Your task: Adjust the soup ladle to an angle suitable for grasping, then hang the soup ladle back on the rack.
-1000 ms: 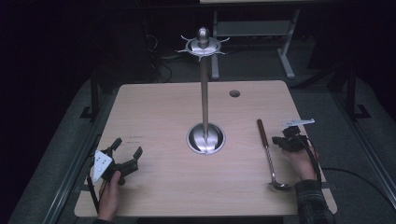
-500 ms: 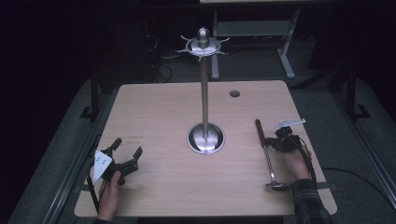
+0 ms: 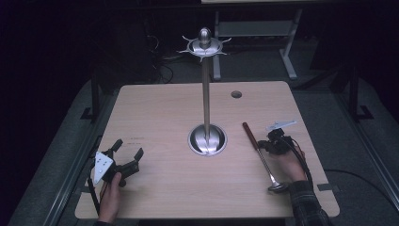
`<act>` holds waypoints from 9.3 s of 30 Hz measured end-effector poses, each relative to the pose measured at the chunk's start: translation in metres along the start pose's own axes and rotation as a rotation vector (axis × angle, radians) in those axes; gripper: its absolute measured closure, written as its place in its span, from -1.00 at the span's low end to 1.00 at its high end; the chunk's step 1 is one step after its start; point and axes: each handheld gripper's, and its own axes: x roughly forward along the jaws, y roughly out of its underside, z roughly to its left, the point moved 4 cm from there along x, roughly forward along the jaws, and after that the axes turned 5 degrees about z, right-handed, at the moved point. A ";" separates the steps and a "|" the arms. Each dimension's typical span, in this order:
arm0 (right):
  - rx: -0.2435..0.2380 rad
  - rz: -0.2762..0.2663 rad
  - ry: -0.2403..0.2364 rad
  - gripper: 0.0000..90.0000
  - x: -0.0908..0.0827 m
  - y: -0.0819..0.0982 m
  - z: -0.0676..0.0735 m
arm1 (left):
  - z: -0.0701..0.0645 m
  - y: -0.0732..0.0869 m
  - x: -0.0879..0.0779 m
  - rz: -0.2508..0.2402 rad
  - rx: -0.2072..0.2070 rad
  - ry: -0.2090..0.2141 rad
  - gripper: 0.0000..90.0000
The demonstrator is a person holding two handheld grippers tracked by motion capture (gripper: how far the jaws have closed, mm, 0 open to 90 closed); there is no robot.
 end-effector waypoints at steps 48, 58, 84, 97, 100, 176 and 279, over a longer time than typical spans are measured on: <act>0.006 0.276 -0.045 0.24 -0.004 -0.043 0.046 | 0.001 0.000 0.000 -0.002 0.001 0.004 -0.76; 0.008 0.362 -0.002 0.35 0.008 -0.053 0.048 | 0.001 0.000 0.000 0.000 0.003 0.005 -0.76; 0.060 0.437 0.065 0.62 0.030 -0.050 0.050 | 0.001 0.000 0.000 0.000 0.003 0.006 -0.76; 0.077 0.401 0.045 0.62 0.025 -0.049 0.048 | 0.001 0.000 0.000 -0.001 0.003 0.006 -0.76; 0.077 0.355 0.031 0.62 0.018 -0.052 0.047 | 0.001 0.000 0.000 0.000 0.004 0.006 -0.76; -0.108 -0.499 -0.181 0.63 -0.131 -0.091 0.062 | 0.001 0.000 0.000 -0.001 0.006 0.012 -0.76; -0.165 -0.506 -0.187 -0.19 -0.140 -0.142 0.088 | 0.000 0.000 0.001 -0.009 -0.003 0.019 -0.76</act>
